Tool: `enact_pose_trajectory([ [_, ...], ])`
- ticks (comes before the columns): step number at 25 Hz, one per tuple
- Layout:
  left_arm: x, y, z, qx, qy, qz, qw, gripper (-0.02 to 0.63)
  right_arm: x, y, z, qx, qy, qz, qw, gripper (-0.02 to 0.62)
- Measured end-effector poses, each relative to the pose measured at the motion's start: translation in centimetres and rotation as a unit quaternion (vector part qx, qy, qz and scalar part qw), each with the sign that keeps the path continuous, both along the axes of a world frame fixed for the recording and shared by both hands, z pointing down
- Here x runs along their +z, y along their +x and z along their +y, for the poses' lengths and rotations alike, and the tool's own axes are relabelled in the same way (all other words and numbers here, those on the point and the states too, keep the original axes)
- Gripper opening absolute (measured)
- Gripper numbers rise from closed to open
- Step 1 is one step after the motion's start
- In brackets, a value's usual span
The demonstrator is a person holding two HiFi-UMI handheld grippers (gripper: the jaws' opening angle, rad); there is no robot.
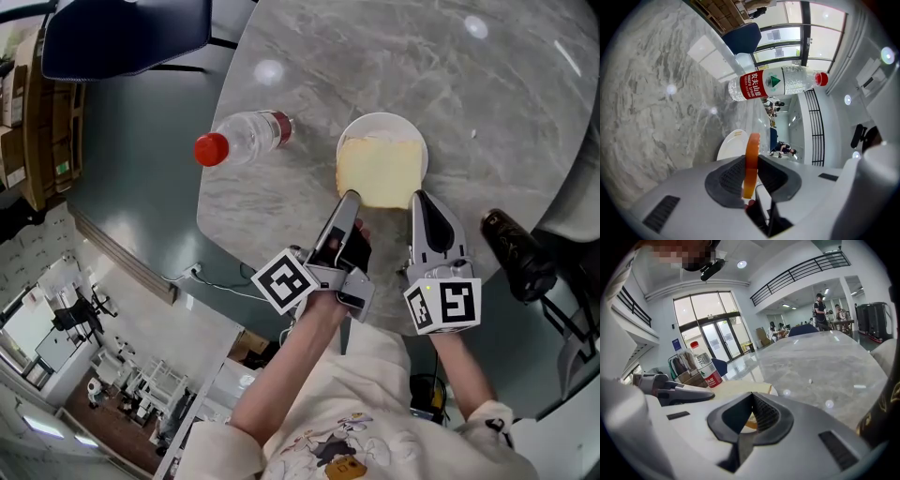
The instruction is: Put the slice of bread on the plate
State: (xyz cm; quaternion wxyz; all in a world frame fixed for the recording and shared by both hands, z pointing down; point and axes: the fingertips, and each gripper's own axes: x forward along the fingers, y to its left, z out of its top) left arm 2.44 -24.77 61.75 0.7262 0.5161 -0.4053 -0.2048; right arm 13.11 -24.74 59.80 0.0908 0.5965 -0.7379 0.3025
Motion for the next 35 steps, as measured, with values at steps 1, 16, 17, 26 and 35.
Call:
enact_pose_trajectory([
  [1, 0.2, 0.3, -0.1, 0.001, -0.001, 0.000, 1.0000, 0.089, 0.1, 0.0, -0.1, 0.000, 0.001, -0.002, 1.000, 0.006],
  [16, 3.1, 0.3, -0.4, 0.068, -0.022, -0.126, 0.9894, 0.092, 2.0, 0.4, -1.2, 0.000, 0.000, -0.005, 1.000, 0.006],
  [17, 3.3, 0.1, -0.5, 0.087, -0.017, -0.156, 0.9838, 0.092, 2.1, 0.4, -1.2, 0.002, -0.001, -0.006, 1.000, 0.006],
  [26, 2.8, -0.6, -0.5, 0.155, 0.007, -0.292, 0.9436, 0.244, 1.7, 1.0, -1.6, 0.013, 0.003, -0.009, 1.000, 0.006],
  [35, -1.3, -1.0, 0.8, 0.156, 0.062, -0.284, 0.9441, 0.247, -1.3, 0.0, 0.2, -0.004, 0.019, 0.004, 1.000, 0.006],
])
